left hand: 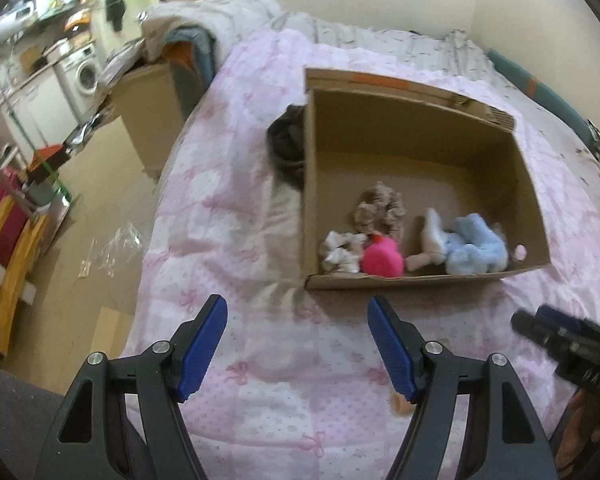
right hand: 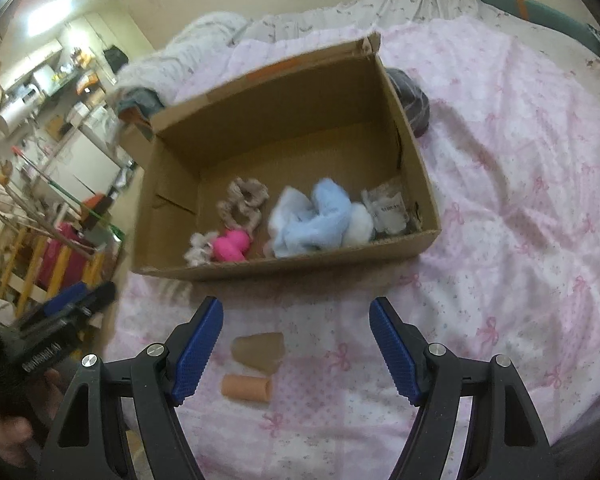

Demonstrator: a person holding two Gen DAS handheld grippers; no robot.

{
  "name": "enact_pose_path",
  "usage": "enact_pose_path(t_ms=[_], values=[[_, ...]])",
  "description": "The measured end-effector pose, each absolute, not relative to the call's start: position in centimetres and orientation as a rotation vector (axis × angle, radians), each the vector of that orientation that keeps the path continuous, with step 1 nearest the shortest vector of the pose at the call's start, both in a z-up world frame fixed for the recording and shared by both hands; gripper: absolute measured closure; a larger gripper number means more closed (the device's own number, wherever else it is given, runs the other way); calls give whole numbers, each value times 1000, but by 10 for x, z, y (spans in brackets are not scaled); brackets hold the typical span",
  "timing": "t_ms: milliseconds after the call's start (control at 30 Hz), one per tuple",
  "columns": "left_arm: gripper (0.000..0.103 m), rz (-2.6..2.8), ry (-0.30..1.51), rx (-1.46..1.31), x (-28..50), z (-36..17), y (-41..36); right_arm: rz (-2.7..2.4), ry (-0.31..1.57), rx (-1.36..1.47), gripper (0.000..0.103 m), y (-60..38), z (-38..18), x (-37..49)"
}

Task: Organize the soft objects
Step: 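Lift both open tools out of the box toward the sponge and cylinder, then grasp the orange foam cylinder with the right tool while the left tool grasps the tan sponge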

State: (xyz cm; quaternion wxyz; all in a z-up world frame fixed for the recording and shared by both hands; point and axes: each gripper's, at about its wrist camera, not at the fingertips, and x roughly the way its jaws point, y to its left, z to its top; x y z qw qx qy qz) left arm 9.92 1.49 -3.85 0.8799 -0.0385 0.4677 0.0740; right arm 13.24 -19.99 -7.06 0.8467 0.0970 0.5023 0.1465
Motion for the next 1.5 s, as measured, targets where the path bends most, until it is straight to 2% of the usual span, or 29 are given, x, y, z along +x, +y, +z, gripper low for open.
enact_pose_path(t_ms=[267,400,467,667,700,767,800,833,1233,1400,1500], values=[[33,172,1035,-145,103,-52,29,514,1316,200,23,-153,-122,133],[33,161,1039,-147,106,-53,26,557,1365,111,26,-126,-136,123],[33,153,1043,-143,107,-54,23,559,1380,93,45,-120,-142,123],[33,136,1054,-128,110,-58,17,531,1406,52,71,-116,-155,126],[33,135,1056,-127,111,-58,16,531,1406,47,73,-116,-154,125],[33,133,1061,-128,111,-60,15,525,1404,28,90,-118,-155,125],[33,133,1062,-128,111,-60,15,523,1398,17,91,-119,-154,126],[33,132,1062,-127,112,-60,14,531,1389,23,100,-120,-152,125],[33,129,1065,-113,112,-61,10,540,1288,147,100,-151,-107,122],[33,131,1065,-115,112,-62,10,436,1385,132,100,-167,-128,126],[33,131,1064,-123,111,-61,11,397,1413,137,94,-172,-135,129]])
